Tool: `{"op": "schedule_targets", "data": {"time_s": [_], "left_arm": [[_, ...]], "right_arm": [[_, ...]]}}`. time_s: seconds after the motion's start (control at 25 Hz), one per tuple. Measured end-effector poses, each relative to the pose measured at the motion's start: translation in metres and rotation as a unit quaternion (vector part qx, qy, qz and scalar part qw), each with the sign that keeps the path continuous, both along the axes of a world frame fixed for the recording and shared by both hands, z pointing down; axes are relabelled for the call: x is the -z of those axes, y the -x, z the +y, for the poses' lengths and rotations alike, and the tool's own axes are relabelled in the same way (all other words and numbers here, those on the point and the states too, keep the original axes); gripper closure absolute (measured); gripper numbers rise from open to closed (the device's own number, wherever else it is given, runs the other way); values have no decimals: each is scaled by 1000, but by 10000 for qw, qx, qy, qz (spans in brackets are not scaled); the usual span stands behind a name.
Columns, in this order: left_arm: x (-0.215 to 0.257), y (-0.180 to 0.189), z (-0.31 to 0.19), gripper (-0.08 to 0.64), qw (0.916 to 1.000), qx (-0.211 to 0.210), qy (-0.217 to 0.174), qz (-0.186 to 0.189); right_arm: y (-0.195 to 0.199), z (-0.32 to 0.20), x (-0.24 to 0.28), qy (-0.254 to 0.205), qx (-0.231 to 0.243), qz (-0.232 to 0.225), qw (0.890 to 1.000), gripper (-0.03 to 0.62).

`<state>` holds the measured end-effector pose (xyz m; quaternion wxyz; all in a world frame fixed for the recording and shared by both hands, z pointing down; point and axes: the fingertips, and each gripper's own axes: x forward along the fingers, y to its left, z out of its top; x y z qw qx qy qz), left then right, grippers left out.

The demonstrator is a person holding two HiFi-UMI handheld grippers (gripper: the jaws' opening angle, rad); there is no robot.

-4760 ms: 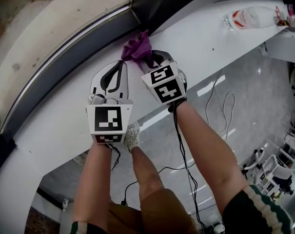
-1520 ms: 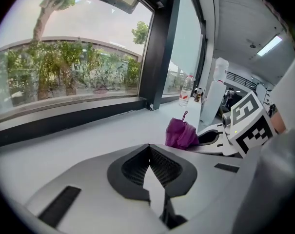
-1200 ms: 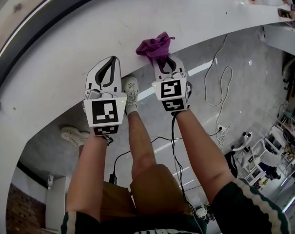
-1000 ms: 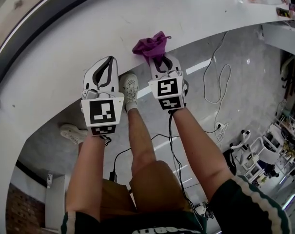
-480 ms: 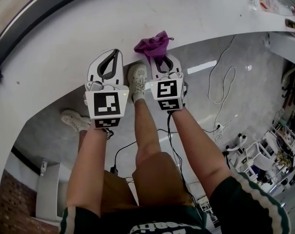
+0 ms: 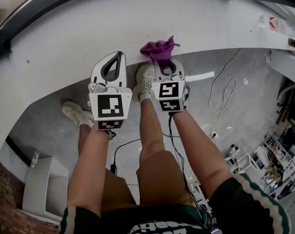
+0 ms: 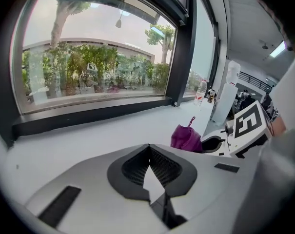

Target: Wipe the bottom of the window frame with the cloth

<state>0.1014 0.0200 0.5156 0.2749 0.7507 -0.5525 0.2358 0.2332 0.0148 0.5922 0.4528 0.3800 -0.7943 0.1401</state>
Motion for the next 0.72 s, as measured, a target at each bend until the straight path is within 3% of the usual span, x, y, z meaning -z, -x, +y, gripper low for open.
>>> {"op": "schedule_targets", "data": {"time_s": [0.72], "left_arm": [[7, 66, 44, 551, 9992, 396, -39, 92]], "right_arm": [[58, 19, -3, 42, -55, -114, 9999, 529]]}}
